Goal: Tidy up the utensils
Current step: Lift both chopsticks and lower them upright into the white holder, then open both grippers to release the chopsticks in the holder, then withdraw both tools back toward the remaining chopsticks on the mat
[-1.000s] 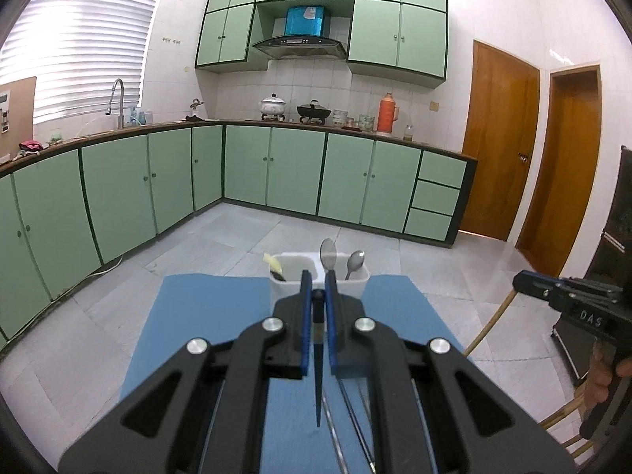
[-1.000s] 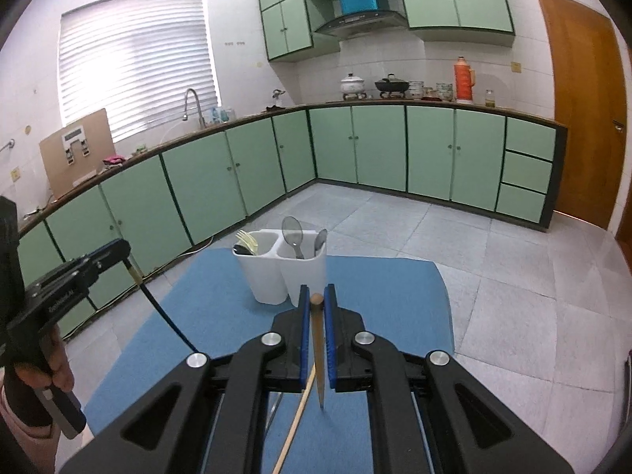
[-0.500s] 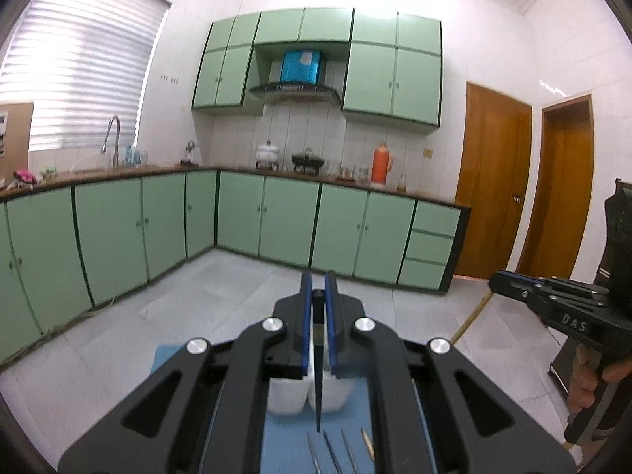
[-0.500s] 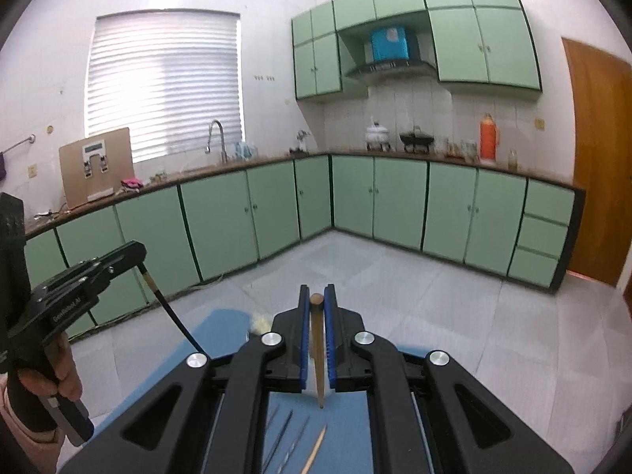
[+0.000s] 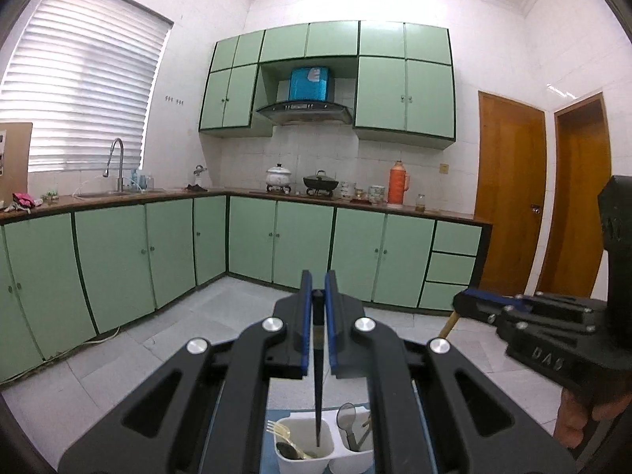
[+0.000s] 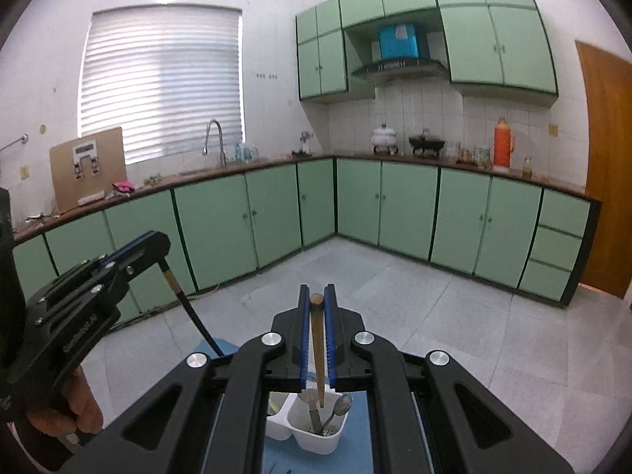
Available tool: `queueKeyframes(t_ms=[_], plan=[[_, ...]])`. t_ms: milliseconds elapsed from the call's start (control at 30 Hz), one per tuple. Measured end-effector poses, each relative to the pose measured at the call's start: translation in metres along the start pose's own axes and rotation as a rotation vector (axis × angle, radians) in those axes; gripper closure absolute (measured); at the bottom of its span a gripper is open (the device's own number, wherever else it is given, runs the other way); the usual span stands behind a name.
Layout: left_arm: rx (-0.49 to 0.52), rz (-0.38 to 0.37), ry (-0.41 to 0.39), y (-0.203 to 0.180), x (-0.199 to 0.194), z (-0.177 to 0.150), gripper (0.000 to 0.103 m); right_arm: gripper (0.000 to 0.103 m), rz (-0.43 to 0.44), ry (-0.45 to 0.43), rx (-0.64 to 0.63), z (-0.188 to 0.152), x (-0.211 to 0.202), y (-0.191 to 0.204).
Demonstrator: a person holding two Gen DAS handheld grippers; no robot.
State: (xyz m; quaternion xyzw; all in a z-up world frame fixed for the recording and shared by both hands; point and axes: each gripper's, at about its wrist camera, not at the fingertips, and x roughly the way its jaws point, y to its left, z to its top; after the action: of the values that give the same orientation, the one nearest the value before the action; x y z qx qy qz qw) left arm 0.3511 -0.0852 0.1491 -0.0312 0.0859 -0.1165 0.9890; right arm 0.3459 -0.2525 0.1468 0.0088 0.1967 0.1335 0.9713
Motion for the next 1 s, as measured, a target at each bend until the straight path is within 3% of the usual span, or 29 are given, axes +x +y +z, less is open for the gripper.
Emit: queueKeyframes(t_ms=[367, 767, 833, 933, 1000], plan=[[-0.014, 0.036, 0.125, 0.015, 0.051, -0.057, 0.097, 0.096, -0.003, 0.108, 0.031, -0.052, 0.055, -0.007], [-0.021, 0.057, 0.192, 0.031, 0.060, -0.089, 0.095, 0.096, -0.010, 0.126, 0.070, -0.081, 0.057, -0.024], [-0.027, 0.060, 0.186, 0.033, 0.056, -0.090, 0.091, 0.096, -0.021, 0.128, 0.069, -0.084, 0.053, -0.027], [-0.043, 0.064, 0.180, 0.036, 0.050, -0.090, 0.075, 0.095, -0.030, 0.131, 0.086, -0.091, 0.046, -0.033], [-0.050, 0.068, 0.174, 0.038, 0.045, -0.091, 0.067, 0.088, -0.040, 0.135, 0.091, -0.097, 0.043, -0.036]])
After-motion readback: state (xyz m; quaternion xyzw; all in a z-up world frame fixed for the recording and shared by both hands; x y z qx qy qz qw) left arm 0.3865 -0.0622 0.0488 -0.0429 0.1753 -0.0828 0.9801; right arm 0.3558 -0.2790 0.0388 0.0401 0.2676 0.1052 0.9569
